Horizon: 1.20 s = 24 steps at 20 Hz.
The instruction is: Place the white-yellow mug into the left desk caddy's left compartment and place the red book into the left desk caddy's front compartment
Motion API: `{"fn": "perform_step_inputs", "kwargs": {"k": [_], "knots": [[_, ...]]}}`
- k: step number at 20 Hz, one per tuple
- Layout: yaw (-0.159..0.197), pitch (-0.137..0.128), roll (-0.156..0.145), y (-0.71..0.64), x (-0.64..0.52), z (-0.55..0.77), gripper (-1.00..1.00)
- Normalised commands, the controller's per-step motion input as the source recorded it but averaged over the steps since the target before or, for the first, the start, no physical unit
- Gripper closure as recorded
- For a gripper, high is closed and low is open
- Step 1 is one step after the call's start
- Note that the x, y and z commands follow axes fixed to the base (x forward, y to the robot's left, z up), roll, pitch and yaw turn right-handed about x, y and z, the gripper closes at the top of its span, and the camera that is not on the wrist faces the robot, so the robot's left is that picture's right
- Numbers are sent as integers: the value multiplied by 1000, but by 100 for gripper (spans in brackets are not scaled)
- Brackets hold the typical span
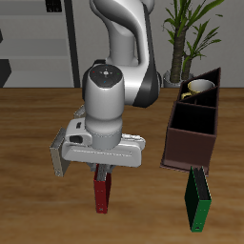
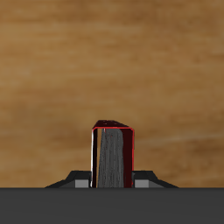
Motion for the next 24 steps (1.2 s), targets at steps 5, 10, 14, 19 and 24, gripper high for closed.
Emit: {"fn": "perform_step_inputs", "kwargs": {"k": [5,10,14,19,24], "knots": [[5,-78,72,412,-415,616,100],[0,-22,13,207,-555,633,100],[-46,0,-19,415,-1153,445,100],[-67,14,-47,279,-1121,125,100],[-76,18,-37,264,-933,-69,100]]}}
